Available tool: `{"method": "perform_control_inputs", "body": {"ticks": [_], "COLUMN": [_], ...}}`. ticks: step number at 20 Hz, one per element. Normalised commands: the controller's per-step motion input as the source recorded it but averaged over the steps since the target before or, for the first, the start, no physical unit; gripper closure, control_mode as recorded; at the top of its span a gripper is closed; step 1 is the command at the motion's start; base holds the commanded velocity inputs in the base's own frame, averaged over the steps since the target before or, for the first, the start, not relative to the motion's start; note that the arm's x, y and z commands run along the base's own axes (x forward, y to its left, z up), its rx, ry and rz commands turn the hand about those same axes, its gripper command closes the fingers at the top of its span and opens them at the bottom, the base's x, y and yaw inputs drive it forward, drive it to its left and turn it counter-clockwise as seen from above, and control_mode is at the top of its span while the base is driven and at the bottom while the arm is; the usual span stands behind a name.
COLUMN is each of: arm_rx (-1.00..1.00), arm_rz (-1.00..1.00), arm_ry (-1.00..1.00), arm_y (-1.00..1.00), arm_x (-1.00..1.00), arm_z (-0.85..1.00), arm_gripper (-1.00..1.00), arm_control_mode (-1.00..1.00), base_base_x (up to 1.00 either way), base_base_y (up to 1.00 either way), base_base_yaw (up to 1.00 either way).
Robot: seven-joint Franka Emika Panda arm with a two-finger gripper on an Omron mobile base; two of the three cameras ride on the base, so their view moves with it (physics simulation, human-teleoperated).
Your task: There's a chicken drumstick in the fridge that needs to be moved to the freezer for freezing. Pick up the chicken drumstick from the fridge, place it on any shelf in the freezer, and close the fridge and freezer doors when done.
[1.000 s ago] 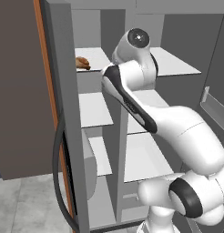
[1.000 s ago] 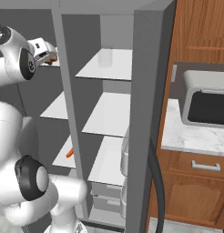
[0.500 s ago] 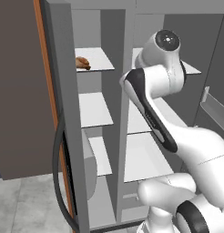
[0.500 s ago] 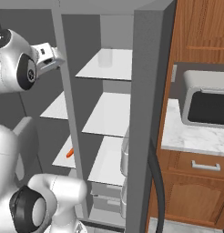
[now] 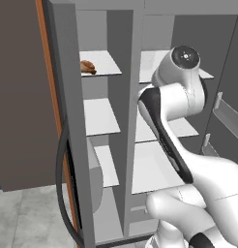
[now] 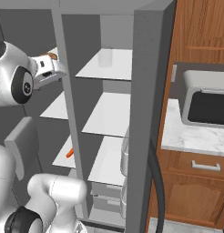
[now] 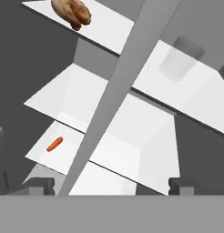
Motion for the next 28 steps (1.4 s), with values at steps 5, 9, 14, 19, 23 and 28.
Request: {"method": "perform_control_inputs", "body": {"ticks": [5, 9, 14, 19, 23, 28], "arm_rx": [0.15, 0.20, 0.02, 0.00, 0.00, 0.00], "arm_rz": [-0.19, -0.12, -0.04, 0.00, 0.00, 0.00], "arm_ry": [0.00, 0.00, 0.00, 0.00, 0.00, 0.00], "arm_y": [-0.07, -0.10, -0.18, -0.16, -0.12, -0.03], "arm_x": [-0.29, -0.15, -0.05, 0.00, -0.02, -0.06], "arm_z": [-0.05, -0.01, -0.03, -0.07, -0.13, -0.18], "arm_gripper": [-1.00, -1.00, -1.00, -1.00, -1.00, -1.00], "arm_control_mode": [-1.00, -1.00, -1.00, -1.00, -1.00, -1.00], "base_base_x": [0.00, 0.00, 0.00, 0.00, 0.00, 0.00], "base_base_y": [0.00, 0.00, 0.00, 0.00, 0.00, 0.00], "base_base_yaw": [0.00, 0.00, 0.00, 0.00, 0.00, 0.00]}}
